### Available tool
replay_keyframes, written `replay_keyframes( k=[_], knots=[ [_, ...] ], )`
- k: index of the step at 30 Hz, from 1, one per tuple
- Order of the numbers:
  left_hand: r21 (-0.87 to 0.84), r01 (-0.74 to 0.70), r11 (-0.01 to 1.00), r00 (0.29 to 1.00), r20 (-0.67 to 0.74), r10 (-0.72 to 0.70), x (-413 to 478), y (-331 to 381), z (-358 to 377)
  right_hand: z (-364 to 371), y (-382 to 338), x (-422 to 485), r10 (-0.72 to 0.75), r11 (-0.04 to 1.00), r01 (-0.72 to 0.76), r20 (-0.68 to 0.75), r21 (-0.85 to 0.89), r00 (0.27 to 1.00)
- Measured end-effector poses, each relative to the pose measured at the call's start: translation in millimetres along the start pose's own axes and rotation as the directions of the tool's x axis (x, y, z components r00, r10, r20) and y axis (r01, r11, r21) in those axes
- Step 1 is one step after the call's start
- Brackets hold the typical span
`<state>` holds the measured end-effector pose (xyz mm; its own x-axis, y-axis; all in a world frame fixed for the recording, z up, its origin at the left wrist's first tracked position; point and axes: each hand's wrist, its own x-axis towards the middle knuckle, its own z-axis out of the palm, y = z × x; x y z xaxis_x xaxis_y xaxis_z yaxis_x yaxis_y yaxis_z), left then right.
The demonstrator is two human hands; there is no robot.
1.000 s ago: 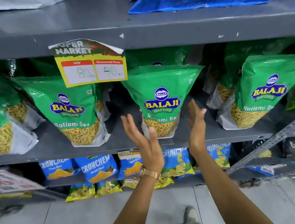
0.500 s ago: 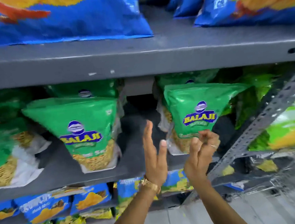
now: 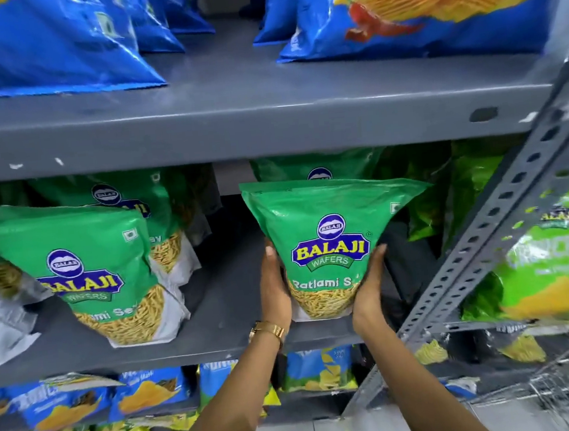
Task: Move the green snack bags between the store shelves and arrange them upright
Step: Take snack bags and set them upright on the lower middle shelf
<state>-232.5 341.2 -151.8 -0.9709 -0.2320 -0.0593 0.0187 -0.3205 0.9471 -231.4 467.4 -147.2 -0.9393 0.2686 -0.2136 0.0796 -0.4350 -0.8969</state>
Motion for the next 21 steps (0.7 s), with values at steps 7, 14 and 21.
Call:
replay_keyframes(
  k=[7, 14, 21],
  knots=[
    [-0.088, 0.052, 0.995, 0.995, -0.078, -0.059, 3, -12, 7, -2, 0, 2, 0.059, 0.996, -0.056, 0.029, -0.073, 0.998],
    [-0.039, 0.07, 0.997, 0.99, -0.117, -0.074, 3, -13, 9, -4, 0, 0, 0.047, 0.996, -0.045, 0.027, -0.078, 0.999],
    [0.019, 0.046, 0.999, 0.99, -0.135, -0.043, -6, -1, 9, -4, -7, -18, -0.022, 0.982, 0.015, -0.039, -0.188, 0.999]
  ],
)
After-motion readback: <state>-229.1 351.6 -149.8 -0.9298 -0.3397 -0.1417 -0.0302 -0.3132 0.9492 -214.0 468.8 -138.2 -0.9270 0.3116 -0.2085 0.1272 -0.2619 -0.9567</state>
